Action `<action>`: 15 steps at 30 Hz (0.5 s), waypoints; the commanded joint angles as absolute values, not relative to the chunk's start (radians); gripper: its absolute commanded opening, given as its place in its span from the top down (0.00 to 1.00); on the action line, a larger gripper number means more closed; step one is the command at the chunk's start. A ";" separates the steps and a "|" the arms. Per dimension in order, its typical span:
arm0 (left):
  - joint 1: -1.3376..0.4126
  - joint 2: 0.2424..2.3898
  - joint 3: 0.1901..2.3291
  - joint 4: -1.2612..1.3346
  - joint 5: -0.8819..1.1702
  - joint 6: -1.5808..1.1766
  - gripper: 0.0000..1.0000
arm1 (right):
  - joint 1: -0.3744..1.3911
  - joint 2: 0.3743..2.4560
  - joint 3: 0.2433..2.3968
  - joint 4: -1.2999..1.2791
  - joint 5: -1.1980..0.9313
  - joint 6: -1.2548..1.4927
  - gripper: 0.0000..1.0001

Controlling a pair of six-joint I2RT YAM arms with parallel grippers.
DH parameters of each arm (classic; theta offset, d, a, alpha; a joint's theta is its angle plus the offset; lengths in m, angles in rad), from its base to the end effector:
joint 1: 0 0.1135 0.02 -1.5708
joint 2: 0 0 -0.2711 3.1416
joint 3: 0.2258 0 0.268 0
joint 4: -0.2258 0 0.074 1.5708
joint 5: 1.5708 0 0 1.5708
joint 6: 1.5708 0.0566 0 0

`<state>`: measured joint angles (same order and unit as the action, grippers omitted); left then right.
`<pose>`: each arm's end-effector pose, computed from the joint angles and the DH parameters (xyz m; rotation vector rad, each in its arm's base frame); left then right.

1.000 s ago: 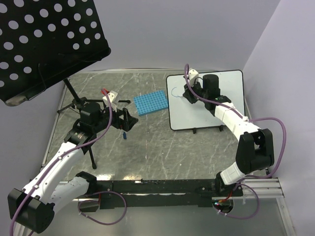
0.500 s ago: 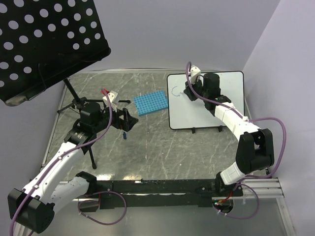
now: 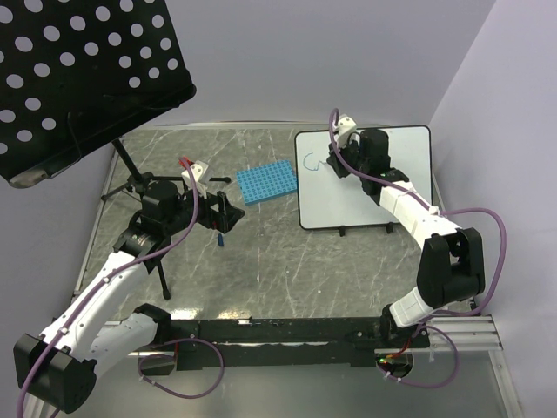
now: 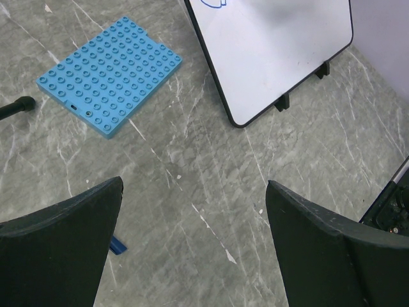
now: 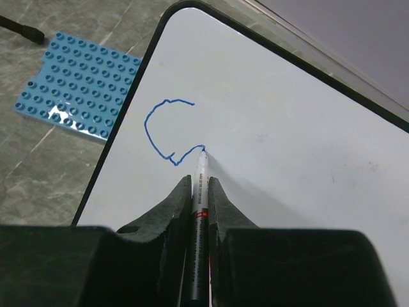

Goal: Write a sentence on the whiteboard

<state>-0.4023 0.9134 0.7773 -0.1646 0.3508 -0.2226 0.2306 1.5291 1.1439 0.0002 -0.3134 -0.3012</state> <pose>0.2157 -0.1129 0.3144 0.4191 1.8765 -0.7534 0.3774 0.1065 0.2938 -0.7068 1.8119 0.2594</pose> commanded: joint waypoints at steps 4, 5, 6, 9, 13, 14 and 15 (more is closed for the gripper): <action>-0.399 0.904 0.782 -0.150 0.367 -0.218 0.03 | 0.218 1.520 1.183 -0.038 -0.348 -0.348 1.00; -0.399 0.902 0.782 -0.149 0.365 -0.216 0.03 | 0.215 1.519 1.183 -0.047 -0.357 -0.351 1.00; -0.399 0.902 0.782 -0.149 0.365 -0.218 0.03 | 0.215 1.519 1.184 -0.052 -0.362 -0.354 1.00; -0.399 0.903 0.782 -0.150 0.365 -0.216 0.03 | 0.213 1.523 1.187 -0.066 -0.377 -0.359 1.00; -0.399 0.903 0.781 -0.150 0.365 -0.216 0.03 | 0.212 1.529 1.193 -0.078 -0.402 -0.362 1.00; -0.399 0.902 0.782 -0.149 0.367 -0.216 0.03 | 0.213 1.531 1.195 -0.081 -0.406 -0.362 1.00; -0.397 0.902 0.782 -0.149 0.367 -0.216 0.03 | 0.213 1.535 1.196 -0.083 -0.414 -0.361 1.00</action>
<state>-0.4023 0.9134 0.7773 -0.1646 0.3508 -0.2226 0.2234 1.5291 1.1450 -0.0692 -0.3752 -0.3462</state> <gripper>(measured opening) 0.969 0.180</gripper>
